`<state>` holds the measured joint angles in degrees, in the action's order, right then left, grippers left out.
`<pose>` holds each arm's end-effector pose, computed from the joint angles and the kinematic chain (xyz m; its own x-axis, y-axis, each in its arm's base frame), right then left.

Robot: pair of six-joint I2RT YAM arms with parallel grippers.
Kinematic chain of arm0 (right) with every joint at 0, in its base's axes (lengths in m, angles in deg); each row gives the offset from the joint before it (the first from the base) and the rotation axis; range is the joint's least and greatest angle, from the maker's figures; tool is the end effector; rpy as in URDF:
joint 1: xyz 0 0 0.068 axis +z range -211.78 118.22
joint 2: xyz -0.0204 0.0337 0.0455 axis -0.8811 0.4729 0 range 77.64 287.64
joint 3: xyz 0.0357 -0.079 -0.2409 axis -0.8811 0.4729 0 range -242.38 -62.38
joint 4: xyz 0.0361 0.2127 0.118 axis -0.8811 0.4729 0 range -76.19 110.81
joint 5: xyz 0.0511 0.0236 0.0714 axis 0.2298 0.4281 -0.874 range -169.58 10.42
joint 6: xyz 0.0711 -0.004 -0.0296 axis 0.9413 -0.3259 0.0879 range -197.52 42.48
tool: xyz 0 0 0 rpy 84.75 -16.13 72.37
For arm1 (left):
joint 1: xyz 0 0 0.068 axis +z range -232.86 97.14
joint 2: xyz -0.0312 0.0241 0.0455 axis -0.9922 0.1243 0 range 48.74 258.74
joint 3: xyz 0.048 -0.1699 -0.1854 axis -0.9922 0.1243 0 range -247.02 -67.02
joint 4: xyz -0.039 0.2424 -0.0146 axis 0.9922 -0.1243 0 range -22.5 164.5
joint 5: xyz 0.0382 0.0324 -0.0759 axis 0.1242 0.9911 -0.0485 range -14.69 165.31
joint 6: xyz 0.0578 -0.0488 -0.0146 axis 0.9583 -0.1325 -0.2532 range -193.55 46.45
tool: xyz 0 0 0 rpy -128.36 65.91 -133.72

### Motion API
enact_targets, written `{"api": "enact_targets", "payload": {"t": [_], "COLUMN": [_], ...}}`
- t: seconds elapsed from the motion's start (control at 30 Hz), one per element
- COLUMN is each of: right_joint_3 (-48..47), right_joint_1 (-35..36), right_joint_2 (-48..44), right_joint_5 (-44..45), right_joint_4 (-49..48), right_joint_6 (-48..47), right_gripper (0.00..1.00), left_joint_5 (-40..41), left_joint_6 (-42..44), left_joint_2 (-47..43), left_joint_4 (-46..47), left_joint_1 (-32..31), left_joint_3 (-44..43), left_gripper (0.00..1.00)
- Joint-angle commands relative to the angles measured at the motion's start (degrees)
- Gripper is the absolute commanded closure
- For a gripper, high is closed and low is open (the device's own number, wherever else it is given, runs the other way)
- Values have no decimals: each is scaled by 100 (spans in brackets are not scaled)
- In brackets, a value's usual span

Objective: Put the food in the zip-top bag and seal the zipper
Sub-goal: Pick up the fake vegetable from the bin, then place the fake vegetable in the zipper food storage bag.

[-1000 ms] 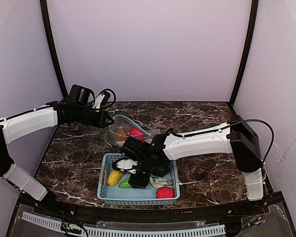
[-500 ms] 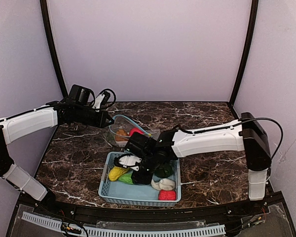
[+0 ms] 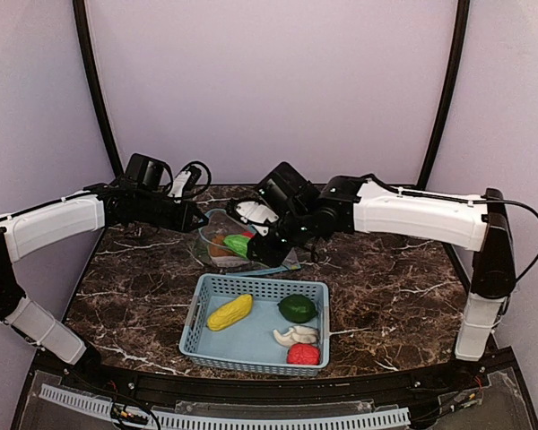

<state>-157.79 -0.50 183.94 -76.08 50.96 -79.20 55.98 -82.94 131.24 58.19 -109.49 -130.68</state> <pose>0.2044 0.3647 0.2623 -0.3322 -0.6669 -0.6670 -0.8657 0.4962 -0.0650 0.2893 -0.1692 0.2629 -0.6163 0.1369 -0.7755 0.5721 0.7546 -0.3214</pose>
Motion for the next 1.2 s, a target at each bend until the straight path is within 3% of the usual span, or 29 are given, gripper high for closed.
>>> {"api": "enact_targets", "payload": {"t": [0.0,0.47,1.17], "right_joint_3": [-634,-2419,-3043], "right_joint_1": [-158,-377,-433], "right_joint_2": [470,1951,2581], "right_joint_5": [345,559,448], "right_joint_4": [-82,371,-176], "right_joint_6": [-69,-632,-1215], "right_gripper": [62,60,55], "left_joint_5": [-76,-124,-309], "left_joint_6": [-9,-33,-114], "left_joint_2": [-110,-149,-93], "left_joint_4": [54,67,92], "left_joint_1": [-10,-9,-12], "left_joint_3": [90,82,81], "left_gripper": [99,99,99]}}
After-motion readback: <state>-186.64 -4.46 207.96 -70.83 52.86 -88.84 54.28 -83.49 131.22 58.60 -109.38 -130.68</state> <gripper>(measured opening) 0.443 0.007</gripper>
